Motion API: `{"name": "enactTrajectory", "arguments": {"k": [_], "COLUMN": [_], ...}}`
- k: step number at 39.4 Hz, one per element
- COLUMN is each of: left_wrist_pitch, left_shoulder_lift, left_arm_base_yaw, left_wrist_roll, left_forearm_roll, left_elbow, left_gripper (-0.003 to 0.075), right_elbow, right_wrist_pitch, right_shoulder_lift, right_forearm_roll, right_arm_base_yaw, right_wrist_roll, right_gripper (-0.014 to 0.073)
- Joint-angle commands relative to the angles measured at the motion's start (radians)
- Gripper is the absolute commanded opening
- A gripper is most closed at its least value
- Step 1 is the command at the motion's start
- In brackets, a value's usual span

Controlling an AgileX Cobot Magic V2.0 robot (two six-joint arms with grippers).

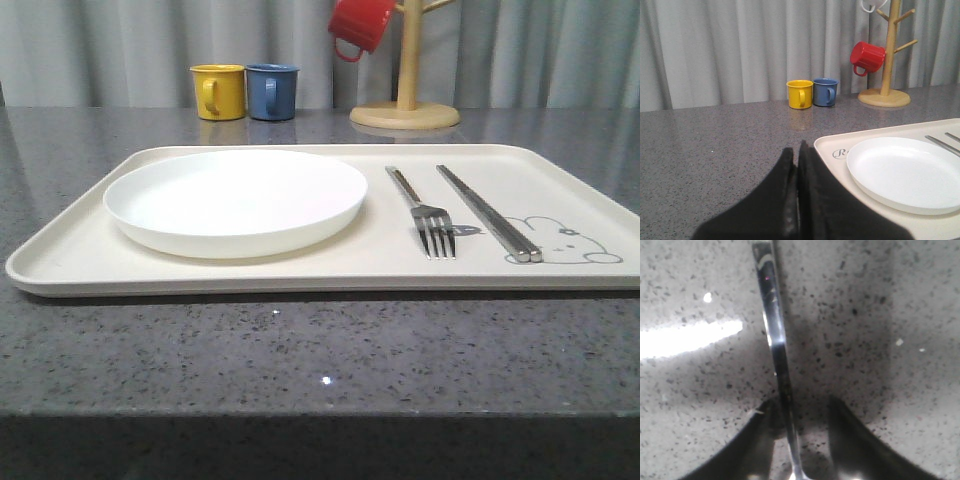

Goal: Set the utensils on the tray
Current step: 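Grasp the spoon handle with the right gripper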

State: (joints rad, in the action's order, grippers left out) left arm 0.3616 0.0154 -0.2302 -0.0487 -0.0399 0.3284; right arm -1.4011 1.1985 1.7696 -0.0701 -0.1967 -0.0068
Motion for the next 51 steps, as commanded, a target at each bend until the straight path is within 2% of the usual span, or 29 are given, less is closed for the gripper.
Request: {"name": "enactTrajectory", "arguments": {"k": [1,5,17,25,33,44,51], "left_wrist_pitch": [-0.087,-0.087,-0.087,-0.087,-0.087,-0.087,-0.087], "left_shoulder_lift": [0.014,0.014,0.014,0.014,0.014,0.014,0.014], "left_arm_base_yaw": [0.002,0.002,0.002,0.002,0.002,0.002,0.002], "left_wrist_roll": [0.009,0.009,0.009,0.009,0.009,0.009,0.009], "left_forearm_roll": [-0.011,-0.011,-0.011,-0.011,-0.011,-0.011,-0.011], "left_elbow": [0.023,0.023,0.023,0.023,0.023,0.023,0.023], "left_gripper": [-0.0018,-0.0018,-0.0018,-0.0018,-0.0018,-0.0018,-0.0018], "right_elbow": [-0.020,-0.020,-0.046,-0.069,-0.068,-0.068,-0.068], "right_wrist_pitch": [0.007,0.014,0.052,0.138,0.137,0.082,0.072], "right_shoulder_lift": [-0.045,-0.045,-0.120,-0.227,-0.287,-0.239,-0.151], "right_forearm_roll": [-0.001,-0.001,0.008,0.150,0.173,0.173,0.173], "right_arm_base_yaw": [-0.004,-0.004,-0.001,0.015,0.165,0.419,0.465], "right_wrist_roll": [-0.014,-0.014,-0.014,-0.012,0.068,0.185,0.225], "right_gripper": [0.0088,-0.0073,-0.0069,-0.0069,-0.0060,-0.0060,-0.0060]}}
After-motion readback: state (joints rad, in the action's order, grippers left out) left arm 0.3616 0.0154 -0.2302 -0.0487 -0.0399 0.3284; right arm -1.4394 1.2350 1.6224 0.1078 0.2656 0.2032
